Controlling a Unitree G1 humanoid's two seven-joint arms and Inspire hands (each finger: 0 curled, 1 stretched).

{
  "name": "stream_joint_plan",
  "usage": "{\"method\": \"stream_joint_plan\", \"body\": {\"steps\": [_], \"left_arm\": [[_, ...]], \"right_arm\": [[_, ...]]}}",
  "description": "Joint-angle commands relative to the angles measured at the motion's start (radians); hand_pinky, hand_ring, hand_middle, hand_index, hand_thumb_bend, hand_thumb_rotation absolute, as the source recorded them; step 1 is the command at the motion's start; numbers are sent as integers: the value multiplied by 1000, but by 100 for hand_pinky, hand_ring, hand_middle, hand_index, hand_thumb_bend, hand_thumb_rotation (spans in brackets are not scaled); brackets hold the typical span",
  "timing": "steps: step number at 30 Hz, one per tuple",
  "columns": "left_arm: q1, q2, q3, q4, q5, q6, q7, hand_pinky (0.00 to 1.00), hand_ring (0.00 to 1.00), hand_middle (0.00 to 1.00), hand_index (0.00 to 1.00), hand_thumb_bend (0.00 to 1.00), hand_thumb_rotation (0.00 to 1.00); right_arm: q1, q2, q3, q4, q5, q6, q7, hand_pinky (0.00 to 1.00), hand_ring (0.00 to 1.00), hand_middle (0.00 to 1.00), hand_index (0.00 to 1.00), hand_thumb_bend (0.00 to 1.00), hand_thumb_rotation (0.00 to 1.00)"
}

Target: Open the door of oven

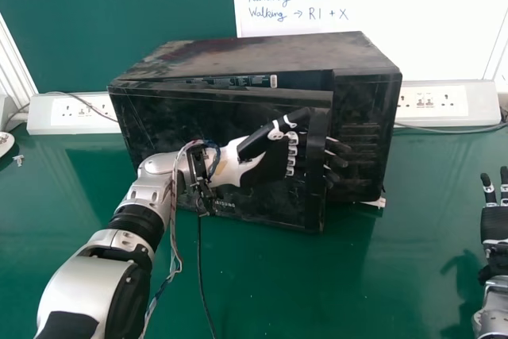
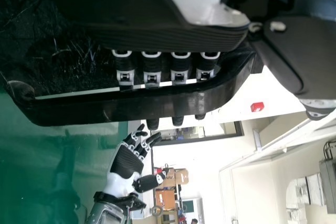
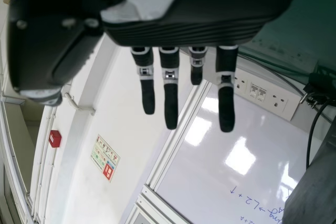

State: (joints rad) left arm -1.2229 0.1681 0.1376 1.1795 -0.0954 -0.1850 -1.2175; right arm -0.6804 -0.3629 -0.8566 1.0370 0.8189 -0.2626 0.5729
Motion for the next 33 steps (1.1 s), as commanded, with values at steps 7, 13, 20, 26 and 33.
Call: {"method": "stream_joint_plan", "body": {"steps": [7,13,20,26,33], "left_arm": [[60,45,-3,-35,-26,-11,-46,42,59,66,75,83,89],[78,45,-9,-55,-62,-5,-154,43,59,67,74,82,90],[90,43,-22,-87,-95,-17,-273,44,58,66,71,84,93],[85,48,-23,-120,-135,-17,-378,45,57,64,71,87,92],[111,66,-119,-235,-255,32,-397,39,54,64,69,86,90]], "right_arm": [[10,-4,5,4,-8,-9,-13,57,68,76,83,100,92],[10,-5,4,5,-5,-4,2,57,69,78,84,100,92],[9,-1,4,-1,-3,-5,-3,55,68,77,84,100,93],[8,-2,3,-1,-1,2,-1,55,67,76,83,100,91],[10,6,5,-17,0,2,-10,57,69,77,83,100,91]]}}
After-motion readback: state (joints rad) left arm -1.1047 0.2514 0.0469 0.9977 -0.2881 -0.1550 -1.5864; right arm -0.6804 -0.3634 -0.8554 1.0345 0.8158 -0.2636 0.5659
